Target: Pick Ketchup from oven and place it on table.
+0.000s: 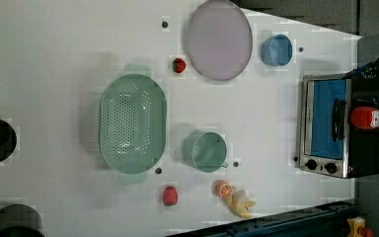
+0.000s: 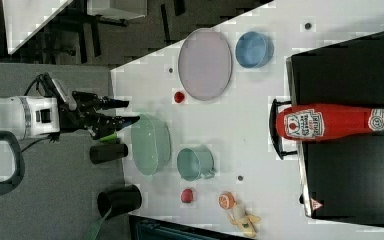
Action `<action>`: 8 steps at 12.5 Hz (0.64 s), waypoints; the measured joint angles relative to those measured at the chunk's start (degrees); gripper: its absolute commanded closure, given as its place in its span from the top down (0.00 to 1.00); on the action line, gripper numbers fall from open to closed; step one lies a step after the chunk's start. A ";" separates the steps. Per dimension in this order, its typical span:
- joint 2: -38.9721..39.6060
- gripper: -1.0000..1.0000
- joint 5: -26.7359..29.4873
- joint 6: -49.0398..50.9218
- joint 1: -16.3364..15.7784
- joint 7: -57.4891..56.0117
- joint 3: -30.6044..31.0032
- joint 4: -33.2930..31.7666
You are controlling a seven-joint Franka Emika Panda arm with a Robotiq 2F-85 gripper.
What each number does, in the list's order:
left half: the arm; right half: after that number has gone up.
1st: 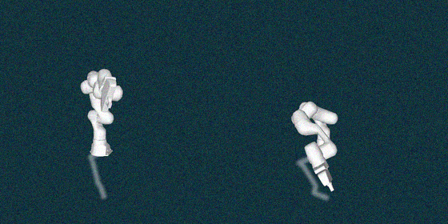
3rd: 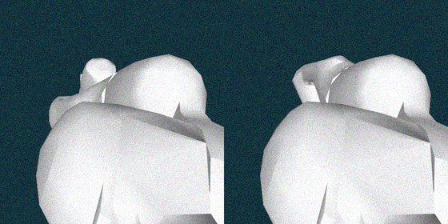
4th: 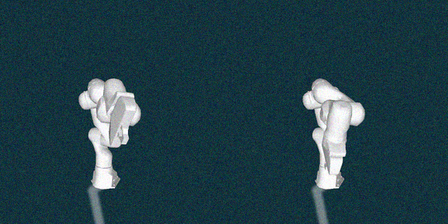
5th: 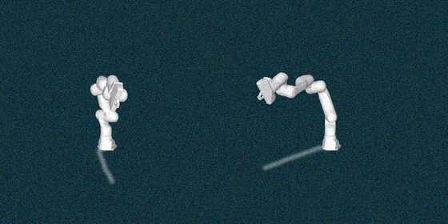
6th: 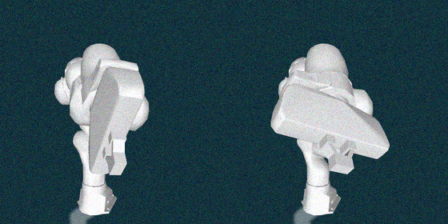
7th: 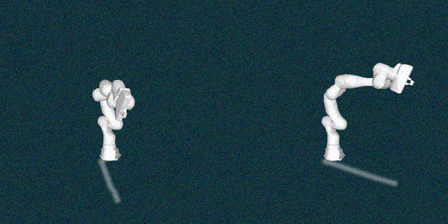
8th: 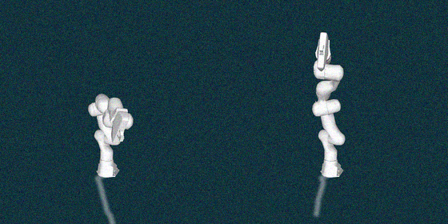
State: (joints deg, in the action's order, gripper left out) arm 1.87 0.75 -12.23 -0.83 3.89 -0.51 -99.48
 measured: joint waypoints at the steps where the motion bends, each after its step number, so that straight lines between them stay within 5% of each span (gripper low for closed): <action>1: -3.07 0.75 0.49 4.55 0.10 0.01 -0.03 -3.80; 3: -16.12 0.98 0.69 12.31 0.43 0.20 -0.26 -13.48; 5: -27.02 1.00 0.65 14.99 -0.12 0.91 -1.90 -9.85; 8: -21.09 1.00 -0.64 10.71 0.19 0.90 -3.91 -10.63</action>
State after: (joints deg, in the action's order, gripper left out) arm -19.22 0.11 -1.52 -0.64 4.79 -4.42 -110.12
